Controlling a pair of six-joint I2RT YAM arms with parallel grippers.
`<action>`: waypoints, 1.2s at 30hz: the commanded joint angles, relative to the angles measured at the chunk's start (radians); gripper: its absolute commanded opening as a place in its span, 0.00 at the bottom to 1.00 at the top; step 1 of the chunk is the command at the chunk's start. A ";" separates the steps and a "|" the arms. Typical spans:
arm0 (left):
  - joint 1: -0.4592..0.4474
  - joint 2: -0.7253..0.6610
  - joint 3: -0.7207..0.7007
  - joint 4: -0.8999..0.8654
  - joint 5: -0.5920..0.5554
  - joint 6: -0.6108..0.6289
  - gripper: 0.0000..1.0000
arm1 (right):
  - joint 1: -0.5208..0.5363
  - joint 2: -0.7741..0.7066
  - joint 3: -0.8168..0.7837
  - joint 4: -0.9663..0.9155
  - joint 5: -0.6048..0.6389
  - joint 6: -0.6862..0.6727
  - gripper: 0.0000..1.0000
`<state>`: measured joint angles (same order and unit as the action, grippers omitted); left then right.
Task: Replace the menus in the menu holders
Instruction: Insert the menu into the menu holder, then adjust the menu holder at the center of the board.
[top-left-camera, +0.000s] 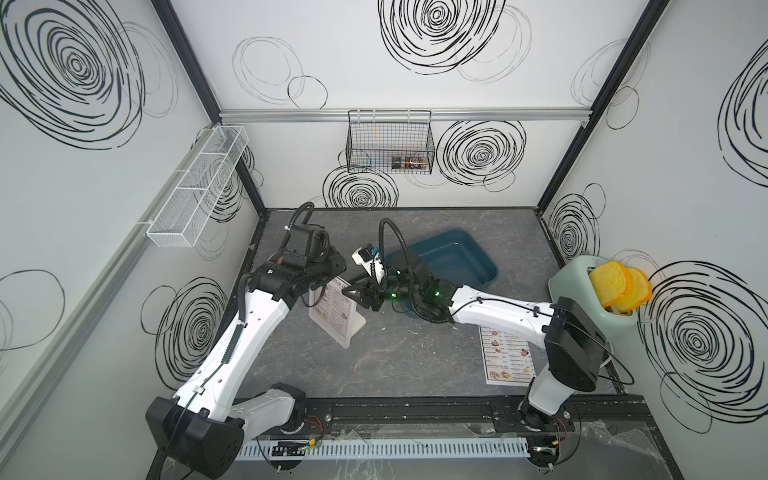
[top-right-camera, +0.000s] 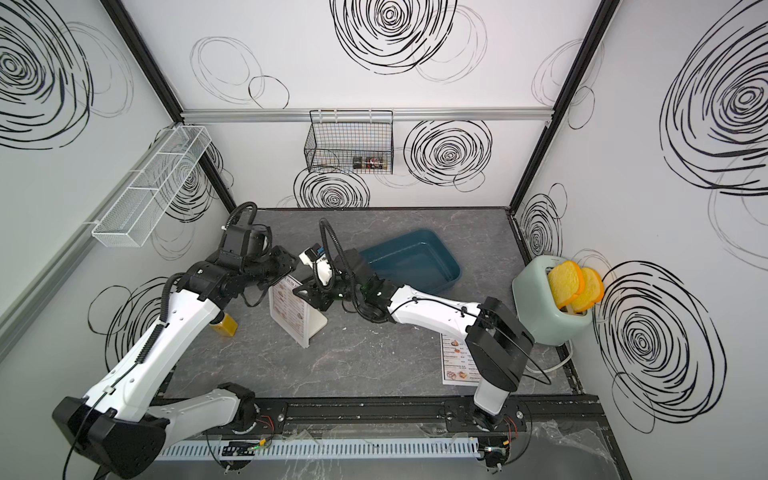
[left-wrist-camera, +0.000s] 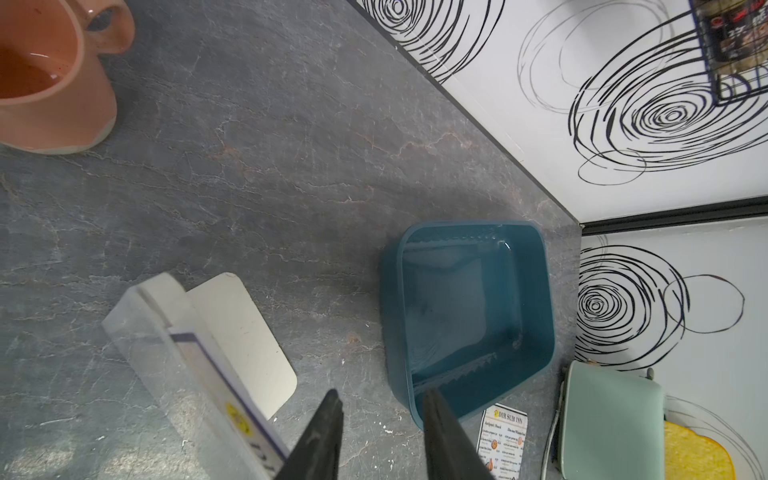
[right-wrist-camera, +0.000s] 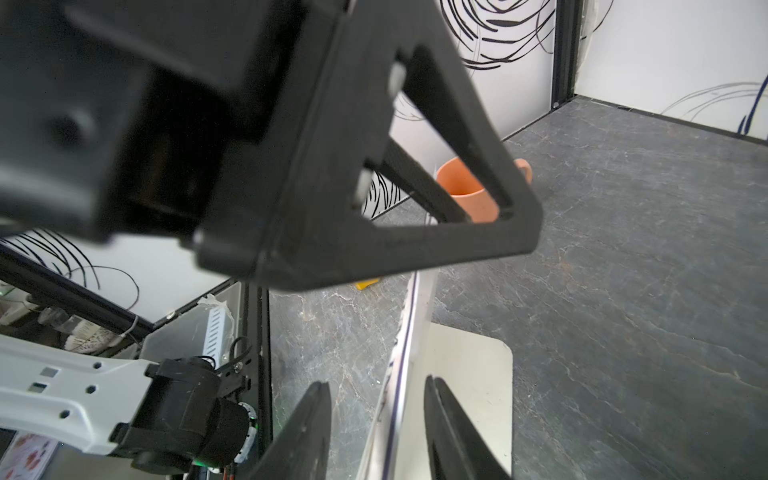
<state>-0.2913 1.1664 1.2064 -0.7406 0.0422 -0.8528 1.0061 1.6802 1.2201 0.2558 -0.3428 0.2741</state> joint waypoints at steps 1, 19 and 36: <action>0.007 -0.016 -0.028 0.004 -0.019 0.017 0.37 | 0.000 -0.068 -0.013 0.003 0.009 -0.014 0.50; -0.013 -0.035 -0.083 0.000 -0.027 0.077 0.38 | -0.055 -0.239 -0.129 -0.136 0.058 0.117 0.70; -0.003 -0.253 0.009 0.052 -0.261 0.105 0.54 | 0.039 0.024 0.024 -0.107 0.029 0.117 0.62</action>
<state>-0.3000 0.9573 1.2316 -0.6998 -0.1207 -0.7479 1.0409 1.6894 1.1992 0.1265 -0.3099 0.3992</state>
